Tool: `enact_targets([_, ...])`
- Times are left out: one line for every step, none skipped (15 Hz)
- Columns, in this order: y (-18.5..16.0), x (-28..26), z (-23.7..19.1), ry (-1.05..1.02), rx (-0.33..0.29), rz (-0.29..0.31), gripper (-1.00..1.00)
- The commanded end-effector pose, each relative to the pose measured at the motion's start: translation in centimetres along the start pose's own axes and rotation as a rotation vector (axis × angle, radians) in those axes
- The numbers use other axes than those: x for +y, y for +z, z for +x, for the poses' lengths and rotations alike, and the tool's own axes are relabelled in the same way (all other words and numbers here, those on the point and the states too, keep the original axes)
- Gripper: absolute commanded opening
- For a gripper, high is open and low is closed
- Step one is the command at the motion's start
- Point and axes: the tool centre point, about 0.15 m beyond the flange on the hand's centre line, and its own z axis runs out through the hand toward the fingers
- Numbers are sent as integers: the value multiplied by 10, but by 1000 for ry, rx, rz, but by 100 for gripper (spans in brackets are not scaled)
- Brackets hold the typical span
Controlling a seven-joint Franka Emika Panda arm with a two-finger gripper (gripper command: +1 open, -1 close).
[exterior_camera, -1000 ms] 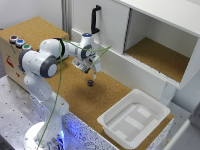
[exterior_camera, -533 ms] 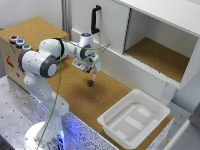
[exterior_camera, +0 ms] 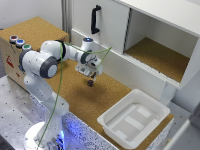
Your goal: Lift the purple block
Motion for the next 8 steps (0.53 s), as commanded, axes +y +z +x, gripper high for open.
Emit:
enact_targets([7, -7, 1, -85, 50, 19, 100])
enact_targets([11, -13, 2, -115, 43, -5, 100])
enact_targets([15, -20, 2, -141, 42, -27, 100])
enact_targets([19, -24, 1, -157, 54, -63, 100])
enact_targets([23, -29, 0, -166, 63, -129, 100])
enact_targets([28, -29, -2, -167, 60, -141, 100])
enact_targets([31, -28, -4, -157, 64, -150, 100])
enact_targets([32, -25, -7, -147, 71, -156, 100])
